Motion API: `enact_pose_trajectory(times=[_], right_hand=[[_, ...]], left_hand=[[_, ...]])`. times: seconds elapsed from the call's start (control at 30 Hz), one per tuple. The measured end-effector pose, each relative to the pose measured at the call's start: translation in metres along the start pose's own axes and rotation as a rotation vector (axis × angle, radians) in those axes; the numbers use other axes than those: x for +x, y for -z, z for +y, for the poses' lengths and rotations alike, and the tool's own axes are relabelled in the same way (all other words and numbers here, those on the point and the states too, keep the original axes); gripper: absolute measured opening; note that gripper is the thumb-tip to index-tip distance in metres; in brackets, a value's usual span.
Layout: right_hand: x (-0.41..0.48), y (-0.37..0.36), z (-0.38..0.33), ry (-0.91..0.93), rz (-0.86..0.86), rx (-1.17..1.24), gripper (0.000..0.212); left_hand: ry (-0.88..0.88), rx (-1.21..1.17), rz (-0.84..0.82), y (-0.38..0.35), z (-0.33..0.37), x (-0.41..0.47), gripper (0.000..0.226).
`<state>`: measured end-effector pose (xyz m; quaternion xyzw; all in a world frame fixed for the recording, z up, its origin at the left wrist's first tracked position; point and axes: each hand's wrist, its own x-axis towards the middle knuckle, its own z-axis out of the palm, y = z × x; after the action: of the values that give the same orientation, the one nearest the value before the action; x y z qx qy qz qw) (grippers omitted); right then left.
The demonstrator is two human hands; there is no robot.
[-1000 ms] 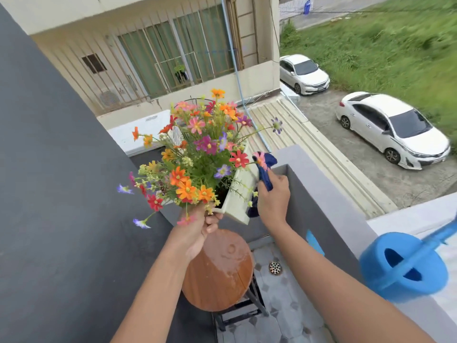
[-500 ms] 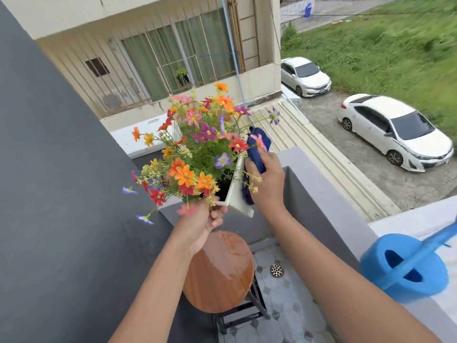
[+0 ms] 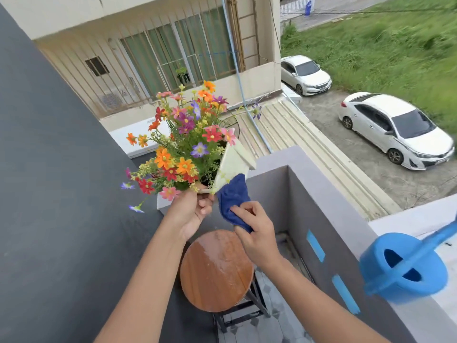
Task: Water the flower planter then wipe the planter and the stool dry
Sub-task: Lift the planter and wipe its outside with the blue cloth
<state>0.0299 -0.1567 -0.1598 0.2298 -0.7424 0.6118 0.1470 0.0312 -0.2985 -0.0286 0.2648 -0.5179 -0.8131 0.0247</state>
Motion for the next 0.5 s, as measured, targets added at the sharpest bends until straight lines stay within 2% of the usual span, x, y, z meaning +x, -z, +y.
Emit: enact_pose_trajectory(times=[0.1,0.4,0.5], right_hand=[[-0.016,-0.002,0.011,-0.109,0.001,-0.020,0.037],[0.007,0.014,-0.035,-0.434,0.330,0.391,0.028],[0.036,0.026,-0.053,-0.393,0.311,0.423,0.028]], left_hand=[[0.021,-0.017,-0.035,-0.003,-0.003,-0.001,0.033],[-0.022,0.000,-0.040,-0.017,0.000,0.002,0.035],[-0.029,0.103,-0.006,-0.018,-0.009,0.000,0.032]])
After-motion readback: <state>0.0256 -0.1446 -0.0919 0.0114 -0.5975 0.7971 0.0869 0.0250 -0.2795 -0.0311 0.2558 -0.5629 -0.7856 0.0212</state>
